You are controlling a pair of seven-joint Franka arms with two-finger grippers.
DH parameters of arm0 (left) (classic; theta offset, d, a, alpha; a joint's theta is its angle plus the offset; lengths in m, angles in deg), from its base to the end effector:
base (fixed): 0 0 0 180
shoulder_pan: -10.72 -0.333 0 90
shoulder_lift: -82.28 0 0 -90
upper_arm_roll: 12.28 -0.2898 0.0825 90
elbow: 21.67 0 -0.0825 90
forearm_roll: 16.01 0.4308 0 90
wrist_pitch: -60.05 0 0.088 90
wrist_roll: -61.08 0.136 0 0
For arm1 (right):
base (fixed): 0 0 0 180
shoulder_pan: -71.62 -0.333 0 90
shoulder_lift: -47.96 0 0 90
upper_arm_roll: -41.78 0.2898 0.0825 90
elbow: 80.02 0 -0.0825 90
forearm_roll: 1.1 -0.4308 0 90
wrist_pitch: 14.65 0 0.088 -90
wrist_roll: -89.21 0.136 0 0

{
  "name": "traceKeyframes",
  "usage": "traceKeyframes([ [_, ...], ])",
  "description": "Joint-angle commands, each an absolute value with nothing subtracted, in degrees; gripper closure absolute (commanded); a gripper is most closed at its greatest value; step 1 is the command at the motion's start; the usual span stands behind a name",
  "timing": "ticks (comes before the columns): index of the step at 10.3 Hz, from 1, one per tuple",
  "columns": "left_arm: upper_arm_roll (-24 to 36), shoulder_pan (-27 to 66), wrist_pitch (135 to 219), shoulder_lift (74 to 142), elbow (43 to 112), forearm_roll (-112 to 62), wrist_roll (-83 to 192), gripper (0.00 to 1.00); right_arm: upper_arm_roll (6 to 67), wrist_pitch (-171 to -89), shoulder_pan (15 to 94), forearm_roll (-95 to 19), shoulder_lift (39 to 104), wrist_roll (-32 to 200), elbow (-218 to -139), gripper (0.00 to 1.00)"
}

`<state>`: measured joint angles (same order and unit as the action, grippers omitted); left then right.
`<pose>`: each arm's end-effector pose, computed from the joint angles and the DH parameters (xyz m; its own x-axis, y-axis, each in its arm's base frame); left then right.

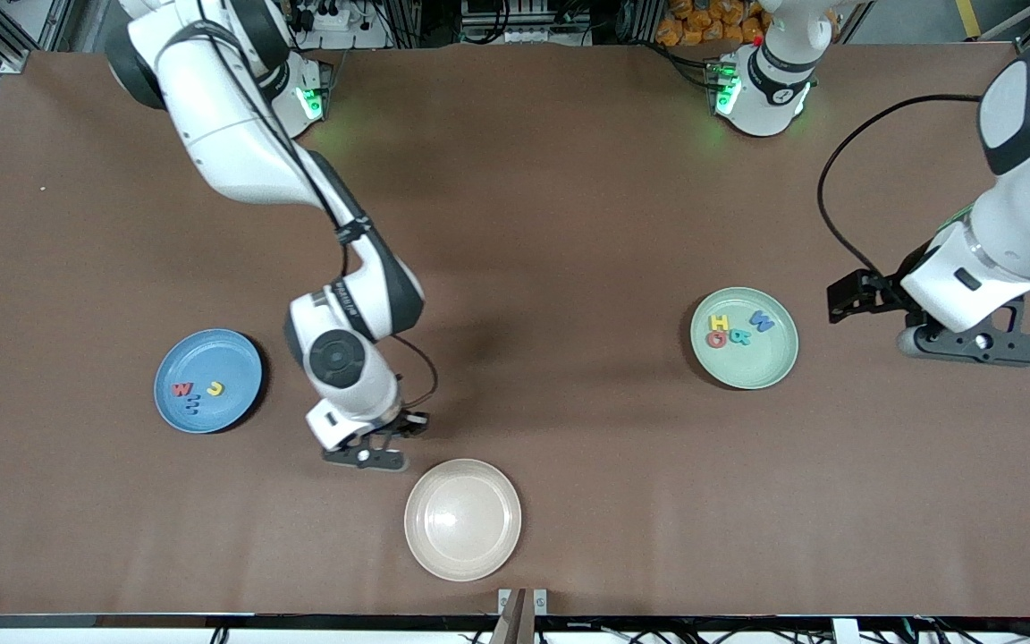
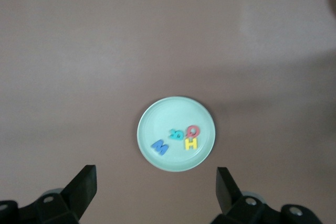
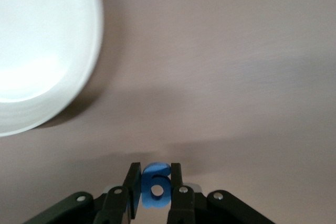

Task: Sort upper and lower case letters into plates
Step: 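Carry the blue 6 to the blue plate while the left gripper withdraws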

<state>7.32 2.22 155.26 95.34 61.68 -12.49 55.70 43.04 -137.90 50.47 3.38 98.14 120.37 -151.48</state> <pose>0.6586 -0.1027 0.5004 0.9952 -0.0977 -0.0092 -0.0975 -0.9951 0.0139 0.7218 0.2885 0.1662 0.9918 -0.1178 0.0492 -0.1193 -0.9925 0.0283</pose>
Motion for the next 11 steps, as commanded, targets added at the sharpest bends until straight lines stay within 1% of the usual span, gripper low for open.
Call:
traceKeyframes([
  [1,-2.47,10.76,154.36,88.80,67.52,-14.78,57.66,0.00,46.60,-132.69,59.63,2.68,90.98,109.05,-159.33,1.00],
  [2,-9.04,17.07,154.36,85.47,70.67,-14.86,57.83,0.00,46.70,-133.64,63.15,2.59,86.85,102.73,-165.65,1.00],
  [3,-11.02,18.70,154.36,82.66,73.31,-14.86,58.01,0.00,46.70,-133.74,66.06,2.67,84.38,96.92,-169.11,1.00],
  [5,-11.13,18.54,154.36,78.17,78.15,-15.04,60.19,0.00,46.61,-133.74,71.16,2.68,81.20,88.28,-174.13,1.00],
  [7,-11.31,17.50,154.36,77.36,78.70,-15.13,60.38,0.00,46.52,-133.74,73.72,2.76,79.00,83.44,-178.18,1.00],
  [9,-11.40,16.79,153.75,77.00,78.78,-15.30,60.47,0.00,46.52,-133.83,75.66,2.85,78.55,79.74,-179.34,1.00],
  [10,-11.40,16.87,153.74,77.09,78.70,-15.30,60.38,0.00,46.52,-133.74,76.89,2.85,78.64,78.68,-179.25,0.73],
  [11,-11.40,16.87,153.74,77.26,78.44,-15.22,60.38,0.00,46.52,-133.74,76.99,2.85,78.55,78.49,-179.08,0.01],
])
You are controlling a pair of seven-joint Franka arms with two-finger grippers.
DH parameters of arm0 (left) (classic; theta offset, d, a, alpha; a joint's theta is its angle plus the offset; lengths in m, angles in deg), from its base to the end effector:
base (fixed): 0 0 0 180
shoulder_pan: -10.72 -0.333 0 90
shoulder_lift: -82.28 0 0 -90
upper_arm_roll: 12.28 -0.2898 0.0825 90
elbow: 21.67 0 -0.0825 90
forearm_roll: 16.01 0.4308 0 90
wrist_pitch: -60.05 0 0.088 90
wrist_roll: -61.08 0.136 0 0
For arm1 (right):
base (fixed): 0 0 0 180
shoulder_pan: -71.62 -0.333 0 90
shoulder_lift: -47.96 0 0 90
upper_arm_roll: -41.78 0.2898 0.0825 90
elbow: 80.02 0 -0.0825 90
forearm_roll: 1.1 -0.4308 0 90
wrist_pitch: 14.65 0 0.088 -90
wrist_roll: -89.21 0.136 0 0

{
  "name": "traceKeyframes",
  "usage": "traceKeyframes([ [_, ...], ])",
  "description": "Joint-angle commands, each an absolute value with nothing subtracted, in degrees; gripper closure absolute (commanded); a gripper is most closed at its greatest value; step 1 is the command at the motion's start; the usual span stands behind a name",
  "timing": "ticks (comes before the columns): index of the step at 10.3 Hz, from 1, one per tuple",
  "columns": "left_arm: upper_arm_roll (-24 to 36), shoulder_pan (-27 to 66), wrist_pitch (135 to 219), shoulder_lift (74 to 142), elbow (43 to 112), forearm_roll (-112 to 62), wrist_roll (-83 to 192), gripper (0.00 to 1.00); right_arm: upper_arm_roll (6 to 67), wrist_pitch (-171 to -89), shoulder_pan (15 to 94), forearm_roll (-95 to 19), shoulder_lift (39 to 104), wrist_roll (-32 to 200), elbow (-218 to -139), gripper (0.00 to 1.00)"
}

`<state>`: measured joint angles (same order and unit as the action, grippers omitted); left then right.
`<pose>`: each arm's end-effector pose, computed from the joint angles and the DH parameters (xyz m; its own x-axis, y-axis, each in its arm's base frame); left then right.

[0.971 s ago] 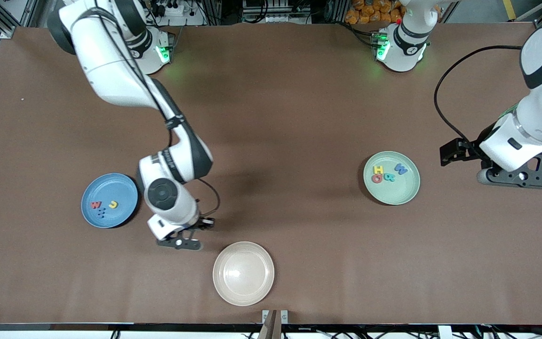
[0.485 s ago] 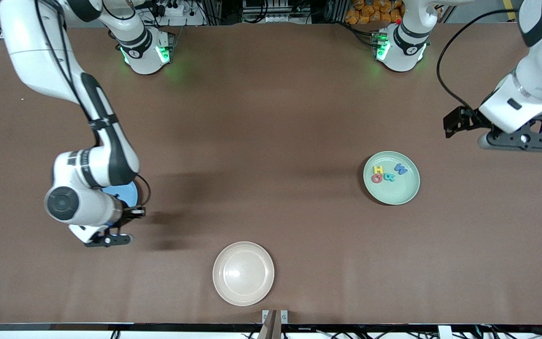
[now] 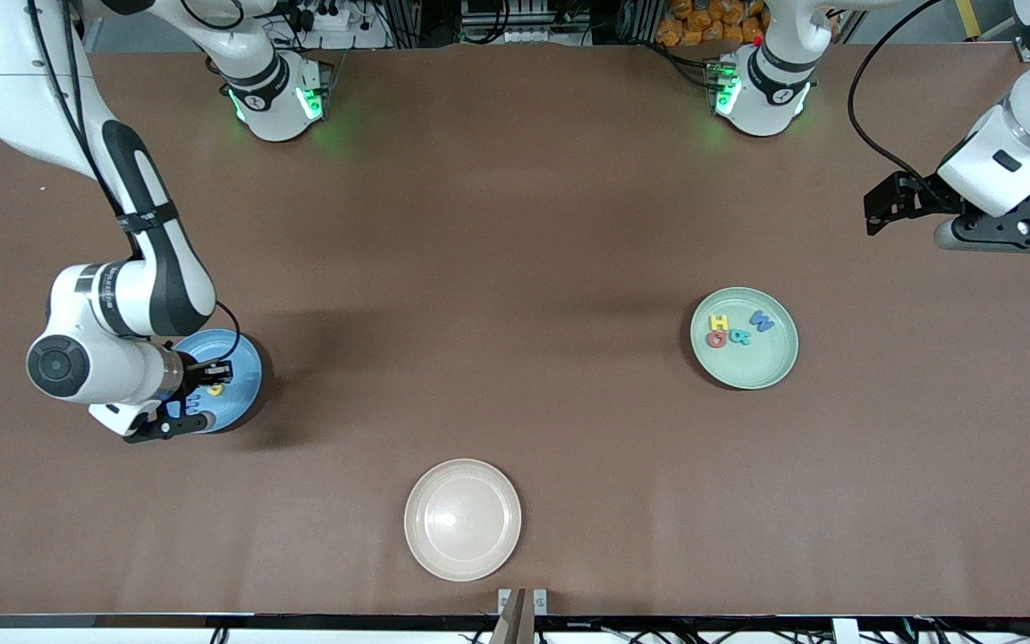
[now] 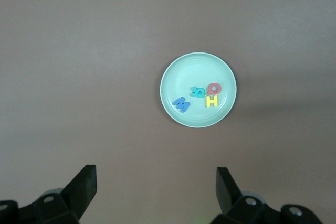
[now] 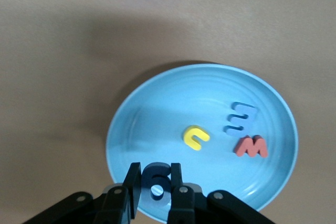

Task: Sort upper and lower case letters into plates
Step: 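Release the 6 onto the blue plate and raise the right gripper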

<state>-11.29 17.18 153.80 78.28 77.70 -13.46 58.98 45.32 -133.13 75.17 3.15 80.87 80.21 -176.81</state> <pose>0.5786 -0.0701 0.5314 0.9950 -0.0961 -0.0267 -0.0972 -0.9942 -0.0465 0.6710 -0.0070 0.1699 0.9627 0.1879 -0.1947 0.1902 -0.9817 -0.0070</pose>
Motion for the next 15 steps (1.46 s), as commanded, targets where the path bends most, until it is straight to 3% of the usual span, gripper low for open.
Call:
traceKeyframes([
  [1,-11.48,16.87,153.74,77.27,78.35,-15.22,60.38,0.00,46.52,-133.57,77.07,2.85,78.29,78.49,-178.90,0.00],
  [5,-12.98,16.87,154.10,77.53,76.59,-19.35,59.33,0.00,46.61,-132.95,76.99,2.41,74.44,79.11,-180.21,0.00],
  [9,-12.89,16.96,154.10,77.62,76.15,-19.08,59.15,0.00,46.70,-140.05,75.67,2.41,61.71,79.11,-196.79,0.00],
  [10,-12.89,16.96,154.10,77.62,76.15,-19.17,59.41,0.00,46.61,-139.29,75.67,2.41,58.98,79.11,-197.87,0.00],
  [13,-12.80,16.96,154.10,79.28,74.04,-18.82,59.76,0.00,46.26,-132.63,73.40,2.50,53.86,88.30,-193.52,0.00],
  [15,-12.80,17.14,154.10,79.55,72.64,-18.47,60.03,0.00,46.26,-122.02,72.94,2.41,53.41,90.71,-183.61,0.00],
])
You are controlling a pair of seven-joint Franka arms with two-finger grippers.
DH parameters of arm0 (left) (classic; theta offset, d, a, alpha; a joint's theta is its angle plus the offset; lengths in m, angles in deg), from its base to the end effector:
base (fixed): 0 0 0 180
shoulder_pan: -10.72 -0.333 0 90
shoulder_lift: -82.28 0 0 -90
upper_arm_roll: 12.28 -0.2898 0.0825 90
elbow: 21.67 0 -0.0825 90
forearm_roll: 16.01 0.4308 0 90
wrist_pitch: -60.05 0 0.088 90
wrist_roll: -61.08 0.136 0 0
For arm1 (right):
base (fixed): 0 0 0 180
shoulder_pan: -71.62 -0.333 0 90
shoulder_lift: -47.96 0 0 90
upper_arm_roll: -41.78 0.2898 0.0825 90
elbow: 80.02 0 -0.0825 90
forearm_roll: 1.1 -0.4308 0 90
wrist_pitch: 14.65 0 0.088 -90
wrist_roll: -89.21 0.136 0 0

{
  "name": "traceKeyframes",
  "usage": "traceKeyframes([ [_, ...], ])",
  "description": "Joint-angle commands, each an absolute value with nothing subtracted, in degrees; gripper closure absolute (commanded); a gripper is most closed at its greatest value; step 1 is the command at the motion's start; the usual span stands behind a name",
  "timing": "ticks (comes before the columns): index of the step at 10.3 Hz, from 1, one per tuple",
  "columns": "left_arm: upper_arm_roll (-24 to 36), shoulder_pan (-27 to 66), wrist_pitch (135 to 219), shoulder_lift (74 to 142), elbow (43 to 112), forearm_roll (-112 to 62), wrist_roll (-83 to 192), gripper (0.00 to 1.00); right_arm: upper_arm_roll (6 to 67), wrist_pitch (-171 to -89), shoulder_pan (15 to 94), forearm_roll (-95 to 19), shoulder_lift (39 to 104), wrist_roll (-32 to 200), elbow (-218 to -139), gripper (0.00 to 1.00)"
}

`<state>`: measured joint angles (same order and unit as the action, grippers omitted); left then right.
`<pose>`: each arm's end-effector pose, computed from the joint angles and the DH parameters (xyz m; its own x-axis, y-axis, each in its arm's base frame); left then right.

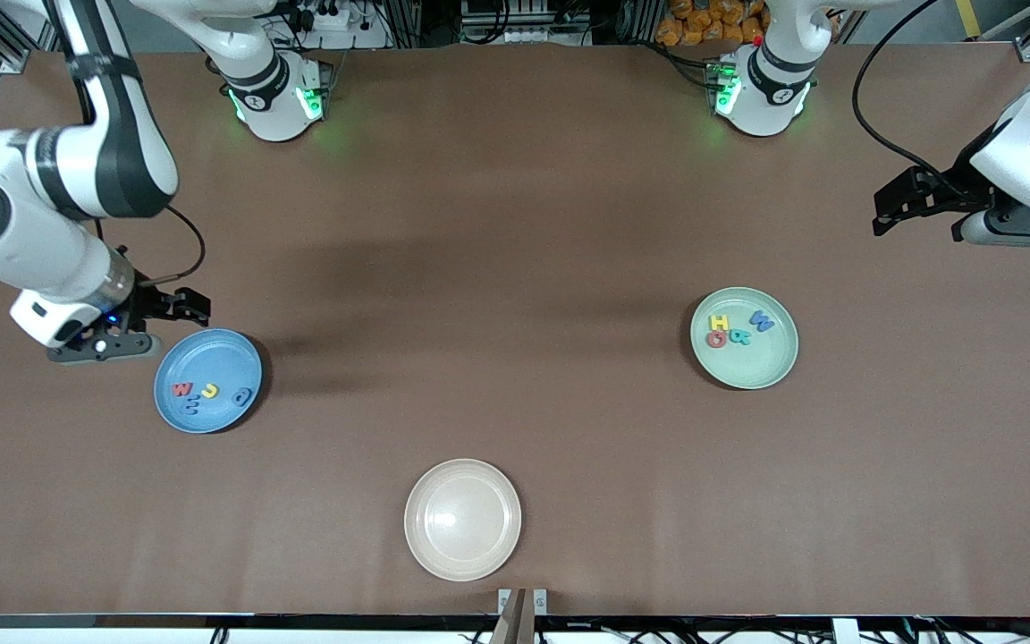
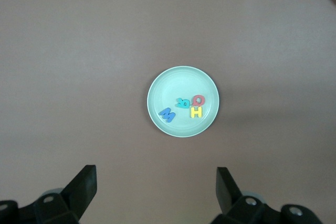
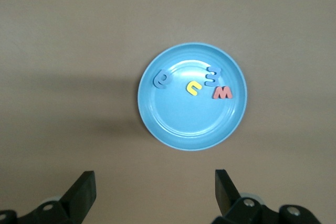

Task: Sort upper and lower case letters into plates

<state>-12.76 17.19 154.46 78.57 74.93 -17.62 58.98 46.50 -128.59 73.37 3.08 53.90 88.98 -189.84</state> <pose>0.5860 -0.0650 0.5546 0.9975 -0.0657 0.0254 -0.0664 -0.9974 0.0296 0.6191 0.0251 0.3614 0.9958 0.0851 -0.0324 0.0869 -0.9946 0.0570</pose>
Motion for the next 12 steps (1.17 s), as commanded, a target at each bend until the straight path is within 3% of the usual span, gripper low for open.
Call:
traceKeyframes([
  [1,-12.80,17.14,154.18,79.55,72.63,-18.47,60.03,0.00,46.61,-115.96,72.51,2.24,53.33,90.97,-178.77,0.00],
  [4,-12.80,16.96,154.10,80.17,72.37,-16.80,59.94,0.00,46.26,-102.66,72.77,-3.90,53.15,89.57,-165.74,0.00],
  [7,-12.63,17.66,154.10,80.25,72.37,-16.80,59.24,0.00,46.08,-101.84,72.77,-2.87,49.02,89.48,-165.72,0.00],
  [12,-12.54,17.75,154.10,80.34,71.67,-17.06,59.41,0.00,46.17,-102.28,72.68,-0.31,48.84,90.00,-165.72,0.00],
])
